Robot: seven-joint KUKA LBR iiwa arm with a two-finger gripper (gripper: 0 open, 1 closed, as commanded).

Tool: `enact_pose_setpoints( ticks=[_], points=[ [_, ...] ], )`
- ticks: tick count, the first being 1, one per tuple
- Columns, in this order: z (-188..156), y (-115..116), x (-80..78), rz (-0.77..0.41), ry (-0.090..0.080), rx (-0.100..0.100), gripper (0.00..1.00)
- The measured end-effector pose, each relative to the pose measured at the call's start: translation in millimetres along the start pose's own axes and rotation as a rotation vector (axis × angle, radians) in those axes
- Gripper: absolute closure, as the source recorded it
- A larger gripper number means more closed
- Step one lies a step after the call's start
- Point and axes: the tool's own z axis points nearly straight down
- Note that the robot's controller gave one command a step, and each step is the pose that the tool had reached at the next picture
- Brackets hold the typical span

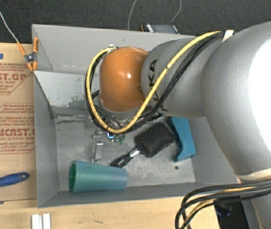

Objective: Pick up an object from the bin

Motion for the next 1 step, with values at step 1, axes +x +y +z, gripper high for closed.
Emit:
enact_pose_setpoints(
  ticks=[1],
  points=[
    [-82.8,-81.8,-35.8,0.034,-0.012,0.002,0.00]
  ],
)
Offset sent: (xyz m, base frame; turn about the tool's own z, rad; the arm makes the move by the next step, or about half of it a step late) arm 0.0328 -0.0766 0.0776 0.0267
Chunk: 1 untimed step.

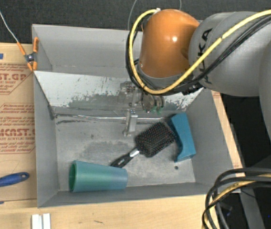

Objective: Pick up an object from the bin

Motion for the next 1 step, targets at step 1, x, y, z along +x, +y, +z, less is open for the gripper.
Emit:
enact_pose_setpoints(
  ticks=[1],
  points=[
    [0.8,-57.5,19.2,0.104,-0.002,0.001,0.00]
  ],
)
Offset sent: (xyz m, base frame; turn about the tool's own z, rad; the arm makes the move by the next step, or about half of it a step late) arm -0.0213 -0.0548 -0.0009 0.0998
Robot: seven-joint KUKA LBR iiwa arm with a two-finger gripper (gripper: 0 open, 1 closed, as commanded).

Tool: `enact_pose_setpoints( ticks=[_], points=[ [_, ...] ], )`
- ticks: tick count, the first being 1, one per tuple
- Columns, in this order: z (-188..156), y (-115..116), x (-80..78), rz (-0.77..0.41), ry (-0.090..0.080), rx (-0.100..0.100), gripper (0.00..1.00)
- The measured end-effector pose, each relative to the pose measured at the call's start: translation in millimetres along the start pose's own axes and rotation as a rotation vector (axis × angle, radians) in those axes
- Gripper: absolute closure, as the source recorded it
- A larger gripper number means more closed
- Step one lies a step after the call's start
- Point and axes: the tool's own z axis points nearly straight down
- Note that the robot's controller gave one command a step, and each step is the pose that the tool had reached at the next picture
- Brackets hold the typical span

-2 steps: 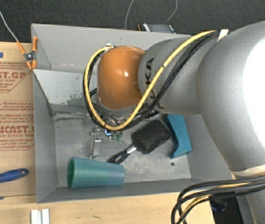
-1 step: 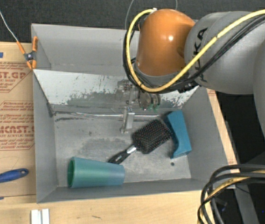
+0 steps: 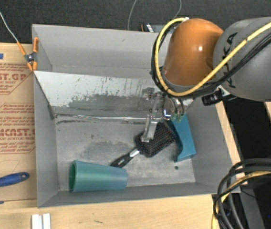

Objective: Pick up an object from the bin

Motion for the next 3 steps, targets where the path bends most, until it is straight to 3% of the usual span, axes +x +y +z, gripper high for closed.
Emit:
enact_pose_setpoints(
  ticks=[1,2,3],
  points=[
    [-8.4,-66.2,-11.3,0.001,-0.004,0.002,0.00],
    [39.4,-72.4,-14.4,-0.050,-0.002,0.003,0.00],
    [112.3,-66.5,-9.6,0.004,0.004,0.002,0.00]
  ],
)
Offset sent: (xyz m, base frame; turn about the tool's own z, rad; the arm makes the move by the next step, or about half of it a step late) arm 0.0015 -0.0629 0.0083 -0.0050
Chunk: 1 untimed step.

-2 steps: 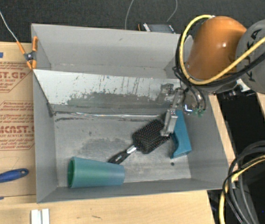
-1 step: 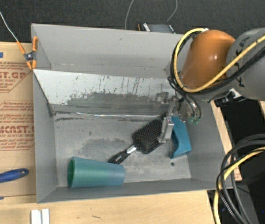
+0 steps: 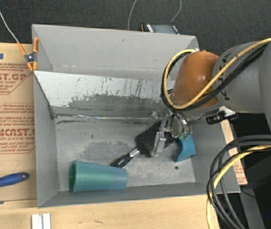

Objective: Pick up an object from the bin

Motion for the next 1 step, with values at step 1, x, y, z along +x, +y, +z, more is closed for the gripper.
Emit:
enact_pose_setpoints(
  ticks=[1],
  points=[
    [42.2,-33.2,26.4,0.088,-0.007,-0.001,0.00]
  ],
)
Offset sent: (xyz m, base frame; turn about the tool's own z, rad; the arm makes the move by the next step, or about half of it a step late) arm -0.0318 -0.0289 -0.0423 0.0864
